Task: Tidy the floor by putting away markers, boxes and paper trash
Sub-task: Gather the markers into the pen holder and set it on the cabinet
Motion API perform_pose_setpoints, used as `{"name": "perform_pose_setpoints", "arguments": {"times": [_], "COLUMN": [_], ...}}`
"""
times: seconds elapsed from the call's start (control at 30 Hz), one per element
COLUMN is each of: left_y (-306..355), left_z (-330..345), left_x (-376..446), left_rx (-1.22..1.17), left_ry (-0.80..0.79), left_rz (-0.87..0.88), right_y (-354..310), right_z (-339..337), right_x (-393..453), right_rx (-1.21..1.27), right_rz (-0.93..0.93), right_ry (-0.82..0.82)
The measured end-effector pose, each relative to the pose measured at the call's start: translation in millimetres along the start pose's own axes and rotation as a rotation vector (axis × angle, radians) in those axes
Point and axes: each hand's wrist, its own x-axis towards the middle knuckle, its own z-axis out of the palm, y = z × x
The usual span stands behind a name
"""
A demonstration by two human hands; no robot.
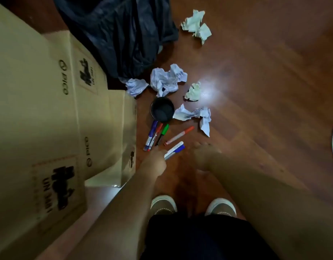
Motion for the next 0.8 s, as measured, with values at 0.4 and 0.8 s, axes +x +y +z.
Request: {"name": "perform_pose_setpoints", "arguments": {"times": [0.4, 0.8], "left_y": [-14.1, -9.3], "left_z": [19.0, -12.2], "left_x": [37.1, 19.1], "left_rx": [0.304, -0.122], "left_ry": [-0.036, 0.006], "left_rz": [0.139, 0.075], "right_y": [-1.5, 1.1], "right_z": [39.9, 77.4], "right_x": [55.1, 44.2], "right_rx": [-0.217, -0.028], "right_rz": [-0.126, -0.047], "right_ry": [0.188, 0.207]}}
